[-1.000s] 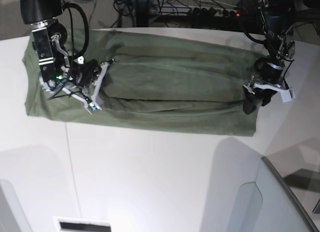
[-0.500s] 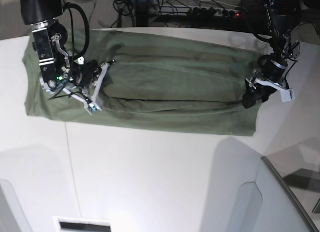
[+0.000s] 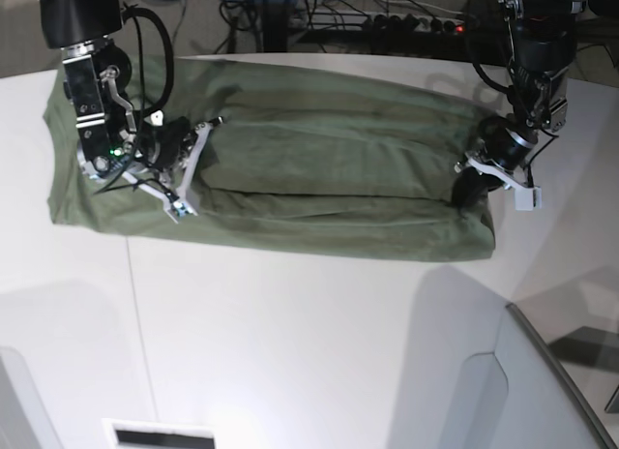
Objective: Layout the t-shirt on the table in an organized manner, then fold the t-shirt properly
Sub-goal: 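Regrasp the shirt end with the left gripper near the fold, then fold the shirt end with the left gripper toward the right gripper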
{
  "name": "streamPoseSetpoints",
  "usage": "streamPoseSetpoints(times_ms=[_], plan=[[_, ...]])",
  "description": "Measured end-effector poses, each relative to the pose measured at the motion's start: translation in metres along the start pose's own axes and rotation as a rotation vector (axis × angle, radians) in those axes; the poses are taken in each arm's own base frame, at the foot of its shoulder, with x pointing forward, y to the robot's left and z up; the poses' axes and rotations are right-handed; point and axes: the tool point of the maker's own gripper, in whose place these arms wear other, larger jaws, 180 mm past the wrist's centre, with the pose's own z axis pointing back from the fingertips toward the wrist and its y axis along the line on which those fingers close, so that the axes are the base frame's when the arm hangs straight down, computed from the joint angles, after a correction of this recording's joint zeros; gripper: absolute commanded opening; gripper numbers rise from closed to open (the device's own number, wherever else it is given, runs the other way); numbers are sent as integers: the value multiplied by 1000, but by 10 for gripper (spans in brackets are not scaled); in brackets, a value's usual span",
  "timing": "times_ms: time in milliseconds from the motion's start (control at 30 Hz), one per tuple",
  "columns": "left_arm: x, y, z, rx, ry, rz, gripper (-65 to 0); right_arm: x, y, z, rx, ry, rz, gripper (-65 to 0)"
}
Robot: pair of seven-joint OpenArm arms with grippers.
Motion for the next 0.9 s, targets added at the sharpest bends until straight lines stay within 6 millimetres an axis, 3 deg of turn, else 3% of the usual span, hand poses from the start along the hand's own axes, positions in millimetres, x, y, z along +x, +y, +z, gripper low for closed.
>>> streamPoseSetpoints(times_ms=[133, 467, 633, 767, 900], plan=[[6, 10, 6, 10, 23, -33, -650, 0, 0, 0, 0, 0, 0, -650], [31, 56, 36, 111, 98, -164, -650, 2, 1, 0, 6, -9, -3, -650], [61, 57, 53, 168, 67, -323, -650, 4, 4, 2, 10, -18, 9, -650], [75, 40, 61, 184, 14, -411, -650, -4, 25, 30, 17, 67, 207, -650], [68, 25, 52, 166, -7, -384, -650, 43, 70, 67, 63, -92, 277, -650]])
